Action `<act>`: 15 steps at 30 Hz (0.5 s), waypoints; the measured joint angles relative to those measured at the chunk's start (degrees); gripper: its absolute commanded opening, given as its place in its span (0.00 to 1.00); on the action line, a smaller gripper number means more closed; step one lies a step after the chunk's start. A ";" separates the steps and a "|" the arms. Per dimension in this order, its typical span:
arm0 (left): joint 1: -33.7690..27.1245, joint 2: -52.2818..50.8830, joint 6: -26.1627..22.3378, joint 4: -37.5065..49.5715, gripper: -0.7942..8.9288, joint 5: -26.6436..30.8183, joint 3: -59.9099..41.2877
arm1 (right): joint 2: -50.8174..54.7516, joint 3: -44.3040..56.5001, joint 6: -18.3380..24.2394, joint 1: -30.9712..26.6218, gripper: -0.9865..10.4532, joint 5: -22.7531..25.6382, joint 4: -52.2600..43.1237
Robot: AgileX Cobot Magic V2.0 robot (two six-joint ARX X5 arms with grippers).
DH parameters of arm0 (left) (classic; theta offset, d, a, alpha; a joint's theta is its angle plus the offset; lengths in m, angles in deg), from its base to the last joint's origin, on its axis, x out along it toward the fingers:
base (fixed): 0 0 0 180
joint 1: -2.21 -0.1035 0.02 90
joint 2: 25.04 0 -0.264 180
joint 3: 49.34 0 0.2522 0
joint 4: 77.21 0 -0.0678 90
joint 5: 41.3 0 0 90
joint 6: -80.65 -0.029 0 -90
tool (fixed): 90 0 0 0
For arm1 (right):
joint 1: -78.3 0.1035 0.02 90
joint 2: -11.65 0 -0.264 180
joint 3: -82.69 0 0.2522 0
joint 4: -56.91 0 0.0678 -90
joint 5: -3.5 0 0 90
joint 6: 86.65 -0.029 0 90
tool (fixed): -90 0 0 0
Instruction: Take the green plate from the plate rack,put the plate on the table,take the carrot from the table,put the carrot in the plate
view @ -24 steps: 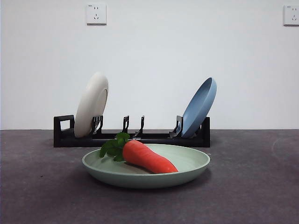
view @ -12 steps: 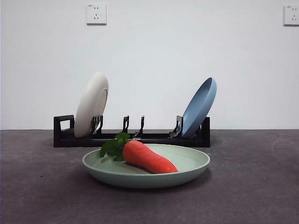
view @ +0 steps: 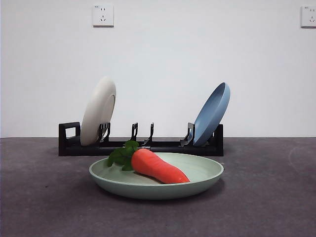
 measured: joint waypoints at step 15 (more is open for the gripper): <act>-44.83 -24.39 -9.18 29.07 0.08 -19.08 -17.94 | -0.04 0.00 0.00 0.00 0.09 0.00 0.00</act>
